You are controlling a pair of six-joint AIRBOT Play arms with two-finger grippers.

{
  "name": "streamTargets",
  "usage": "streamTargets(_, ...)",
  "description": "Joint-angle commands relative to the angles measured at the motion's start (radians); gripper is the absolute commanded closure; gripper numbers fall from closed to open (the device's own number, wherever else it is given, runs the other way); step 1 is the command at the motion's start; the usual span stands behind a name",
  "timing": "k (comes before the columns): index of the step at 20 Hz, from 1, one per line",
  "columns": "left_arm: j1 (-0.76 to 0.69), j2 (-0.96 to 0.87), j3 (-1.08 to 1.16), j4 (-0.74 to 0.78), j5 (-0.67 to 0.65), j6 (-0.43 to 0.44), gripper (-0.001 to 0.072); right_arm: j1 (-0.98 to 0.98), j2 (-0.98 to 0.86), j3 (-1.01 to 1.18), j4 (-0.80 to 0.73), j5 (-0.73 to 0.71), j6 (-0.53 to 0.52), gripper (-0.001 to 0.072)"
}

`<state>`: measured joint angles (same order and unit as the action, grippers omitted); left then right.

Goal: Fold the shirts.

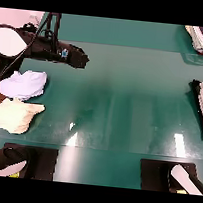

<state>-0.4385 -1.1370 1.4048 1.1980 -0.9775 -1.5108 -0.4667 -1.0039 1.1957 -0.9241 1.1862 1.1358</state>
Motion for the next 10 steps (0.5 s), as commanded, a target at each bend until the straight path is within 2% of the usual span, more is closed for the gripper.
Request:
streamTargets(1, 0.000, 0.000, 0.000, -0.002, 0.001, 0.000, 0.0685, 0.240, 0.004, 0.001, 0.032, -0.035, -0.002, 0.0660)
streamTargets(2, 0.000, 0.000, 0.000, -0.002, 0.001, 0.000, 0.0685, 0.288, 0.004, 0.001, 0.032, -0.047, -0.004, 0.0699)
streamTargets(6, 0.000, 0.000, 0.000, -0.002, 0.001, 0.000, 0.0684, 0.393, 0.004, 0.001, 0.032, -0.058, -0.003, 0.0698)
streamTargets(10, 0.000, 0.000, 0.000, -0.002, 0.001, 0.000, 0.0685, 0.409, 0.004, 0.001, 0.033, -0.039, -0.003, 0.0698)
